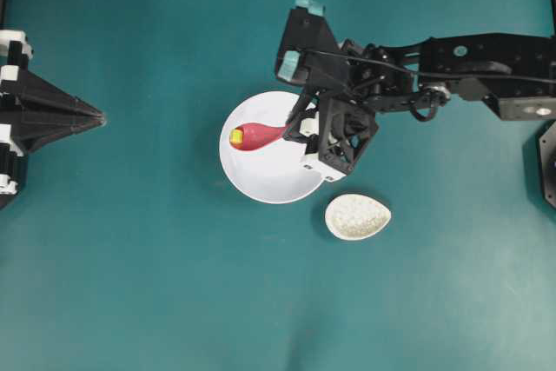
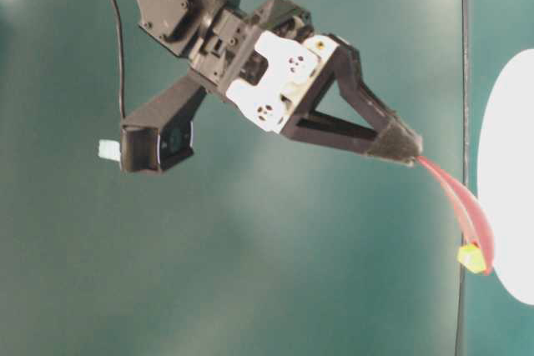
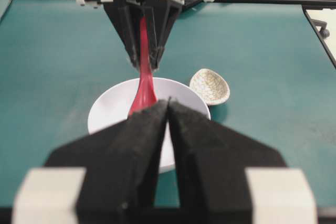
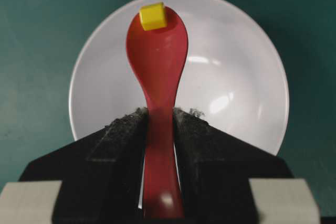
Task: Scoop the yellow hexagonal prism block from the bowl with a spoon using the right arm.
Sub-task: 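Tilt and raise the spoon with the yellow block on it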
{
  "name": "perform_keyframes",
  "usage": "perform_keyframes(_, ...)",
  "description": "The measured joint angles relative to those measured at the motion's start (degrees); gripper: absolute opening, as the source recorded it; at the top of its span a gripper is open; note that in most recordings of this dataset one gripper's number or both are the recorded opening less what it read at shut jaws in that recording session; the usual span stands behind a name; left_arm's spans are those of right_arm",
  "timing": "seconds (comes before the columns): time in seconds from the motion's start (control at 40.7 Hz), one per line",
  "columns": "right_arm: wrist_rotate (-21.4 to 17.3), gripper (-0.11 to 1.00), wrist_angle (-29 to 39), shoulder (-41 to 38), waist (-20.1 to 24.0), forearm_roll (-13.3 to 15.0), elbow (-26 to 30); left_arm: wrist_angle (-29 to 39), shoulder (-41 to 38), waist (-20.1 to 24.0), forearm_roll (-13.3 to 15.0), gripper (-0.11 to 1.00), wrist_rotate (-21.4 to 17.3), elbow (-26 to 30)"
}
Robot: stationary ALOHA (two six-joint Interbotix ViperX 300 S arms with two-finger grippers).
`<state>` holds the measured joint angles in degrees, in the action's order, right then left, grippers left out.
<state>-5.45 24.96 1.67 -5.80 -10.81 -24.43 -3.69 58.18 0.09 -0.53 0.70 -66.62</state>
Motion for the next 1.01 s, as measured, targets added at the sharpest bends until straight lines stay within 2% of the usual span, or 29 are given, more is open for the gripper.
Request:
perform_keyframes(0.467,0.1,0.24,-7.7,4.3,-0.1,-0.2,-5.3,0.5,0.0,0.0,0.0,0.11,0.0,0.0)
perform_keyframes(1.007,0.2,0.24,-22.6,13.4,0.2,-0.2,-15.6,0.9,0.1,0.0,0.0,0.11,0.0,0.0)
